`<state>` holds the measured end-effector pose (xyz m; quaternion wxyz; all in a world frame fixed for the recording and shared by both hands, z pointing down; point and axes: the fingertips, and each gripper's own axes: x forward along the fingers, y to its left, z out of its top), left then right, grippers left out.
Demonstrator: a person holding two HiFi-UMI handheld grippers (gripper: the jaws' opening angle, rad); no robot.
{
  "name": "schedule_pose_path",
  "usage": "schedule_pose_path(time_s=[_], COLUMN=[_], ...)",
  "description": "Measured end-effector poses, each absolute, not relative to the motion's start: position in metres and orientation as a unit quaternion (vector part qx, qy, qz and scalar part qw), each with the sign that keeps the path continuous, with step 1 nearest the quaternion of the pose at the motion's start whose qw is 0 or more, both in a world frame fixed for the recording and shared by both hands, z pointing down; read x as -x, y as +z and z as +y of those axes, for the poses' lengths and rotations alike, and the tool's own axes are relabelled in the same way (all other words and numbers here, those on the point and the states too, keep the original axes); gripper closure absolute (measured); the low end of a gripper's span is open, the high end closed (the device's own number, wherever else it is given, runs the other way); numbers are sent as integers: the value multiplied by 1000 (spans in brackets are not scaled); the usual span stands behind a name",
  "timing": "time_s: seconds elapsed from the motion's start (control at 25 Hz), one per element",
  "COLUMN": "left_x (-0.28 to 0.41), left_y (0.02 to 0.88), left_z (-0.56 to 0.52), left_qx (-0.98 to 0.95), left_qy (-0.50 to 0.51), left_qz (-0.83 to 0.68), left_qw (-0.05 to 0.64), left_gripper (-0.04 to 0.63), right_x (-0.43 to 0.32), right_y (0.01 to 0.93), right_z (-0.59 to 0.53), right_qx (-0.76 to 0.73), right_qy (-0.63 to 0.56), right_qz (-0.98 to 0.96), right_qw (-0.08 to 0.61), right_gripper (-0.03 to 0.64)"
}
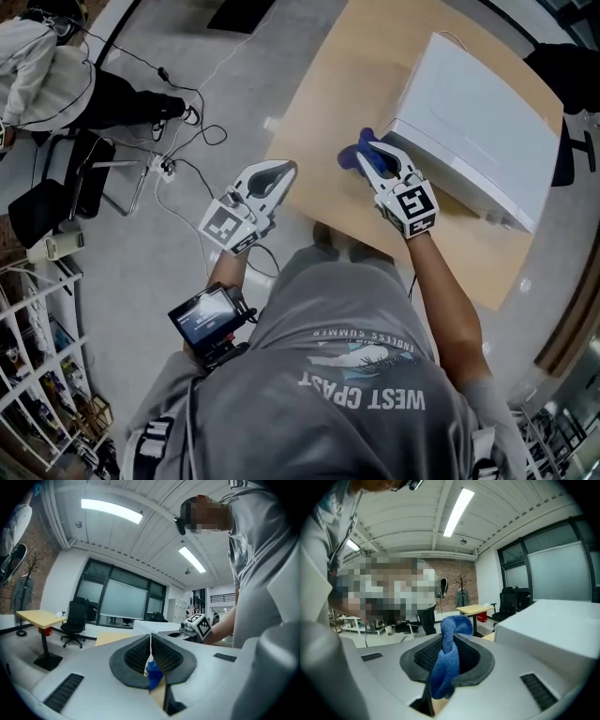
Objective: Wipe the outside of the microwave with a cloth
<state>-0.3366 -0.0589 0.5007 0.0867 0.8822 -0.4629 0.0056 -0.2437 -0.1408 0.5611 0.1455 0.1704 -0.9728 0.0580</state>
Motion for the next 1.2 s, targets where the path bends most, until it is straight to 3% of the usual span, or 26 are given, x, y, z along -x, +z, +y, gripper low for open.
schedule_pose_path(time_s=[0.24,0.36,0.48,0.6,0.72,0.84,0.88,0.96,1.08,1.2], left_x=[288,269,247,228,216,211,208,205,203,154], left_y=[478,457,431,391,357,368,376,379,352,346], left_z=[-90,-101,-100,-106,-118,-114,-111,-107,-107,-115], left_qx=[-918,-931,-949,-958,-961,-962,-962,-961,-958,-955], left_qy=[10,13,-6,-17,-22,-29,-29,-28,-24,-20], left_qz=[-392,-359,-314,-285,-275,-273,-272,-273,-280,-288], left_qw=[65,58,37,19,2,-12,-18,-33,-54,-61], left_gripper=[562,355,279,252,252,255,278,484,518,527], right_x=[244,248,253,262,271,275,272,266,259,204], right_y=[471,417,376,327,295,320,330,335,308,295], right_z=[-123,-115,-100,-92,-93,-90,-89,-89,-93,-104], right_qx=[-104,-65,-20,31,56,47,42,33,30,21], right_qy=[124,114,79,65,62,30,22,20,22,48], right_qz=[-985,-990,-995,-996,-994,-996,-997,-998,-999,-999], right_qw=[62,44,51,58,71,76,68,48,35,0], right_gripper=[541,541,541,541,540,540,540,540,538,514])
